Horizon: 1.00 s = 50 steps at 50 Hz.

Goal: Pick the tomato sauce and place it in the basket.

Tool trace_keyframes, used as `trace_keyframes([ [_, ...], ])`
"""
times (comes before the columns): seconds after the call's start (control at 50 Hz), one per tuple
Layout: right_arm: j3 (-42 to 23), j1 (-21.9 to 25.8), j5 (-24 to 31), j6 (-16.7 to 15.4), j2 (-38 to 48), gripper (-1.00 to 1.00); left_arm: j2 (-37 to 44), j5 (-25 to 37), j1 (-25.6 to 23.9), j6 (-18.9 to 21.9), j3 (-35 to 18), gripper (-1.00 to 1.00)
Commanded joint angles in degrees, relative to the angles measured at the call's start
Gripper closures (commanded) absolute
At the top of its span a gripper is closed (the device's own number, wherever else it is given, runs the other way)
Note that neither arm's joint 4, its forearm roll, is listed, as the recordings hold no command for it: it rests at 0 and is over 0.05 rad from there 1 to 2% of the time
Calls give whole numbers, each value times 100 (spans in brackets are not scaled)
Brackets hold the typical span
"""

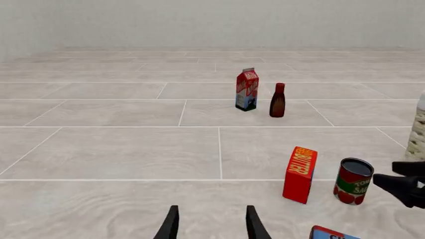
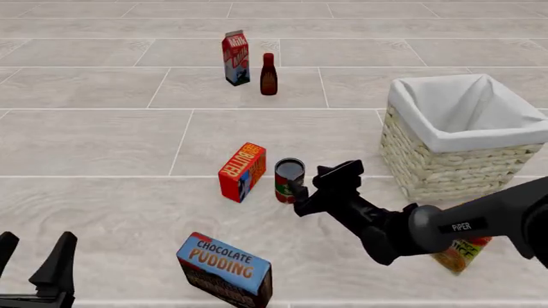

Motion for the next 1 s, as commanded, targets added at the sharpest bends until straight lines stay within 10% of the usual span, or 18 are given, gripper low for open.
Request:
trace_keyframes([
  [0.02, -90, 30, -5, -18, 191, -100, 0, 0, 0, 0, 0, -100],
  [1.0, -402, 39, -50, -68, 890, -100, 0, 0, 0, 0, 0, -100],
])
